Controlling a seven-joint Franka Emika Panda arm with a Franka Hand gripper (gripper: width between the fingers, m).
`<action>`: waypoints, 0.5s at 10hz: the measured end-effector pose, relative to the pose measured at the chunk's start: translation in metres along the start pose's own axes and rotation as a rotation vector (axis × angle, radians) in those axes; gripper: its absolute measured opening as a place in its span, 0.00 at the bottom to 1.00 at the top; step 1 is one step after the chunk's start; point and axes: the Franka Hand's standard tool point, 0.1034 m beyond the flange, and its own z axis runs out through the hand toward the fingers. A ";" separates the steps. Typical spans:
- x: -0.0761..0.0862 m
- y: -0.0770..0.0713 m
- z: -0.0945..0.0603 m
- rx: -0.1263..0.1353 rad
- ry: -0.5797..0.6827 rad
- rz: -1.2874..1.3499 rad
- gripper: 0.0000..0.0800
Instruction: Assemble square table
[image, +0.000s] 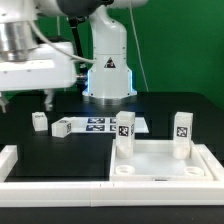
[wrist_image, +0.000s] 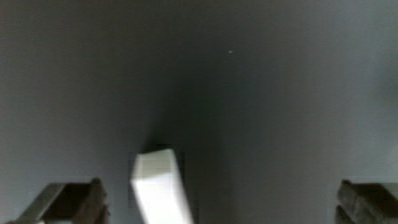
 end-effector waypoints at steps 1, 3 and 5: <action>-0.001 -0.003 0.001 0.001 -0.003 0.060 0.81; -0.001 -0.003 0.002 0.000 -0.004 0.109 0.81; -0.023 -0.007 0.012 0.035 -0.131 0.156 0.81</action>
Offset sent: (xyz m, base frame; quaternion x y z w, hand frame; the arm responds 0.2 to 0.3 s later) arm 0.0000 0.0000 0.0000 0.0000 -0.0650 0.0000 0.9979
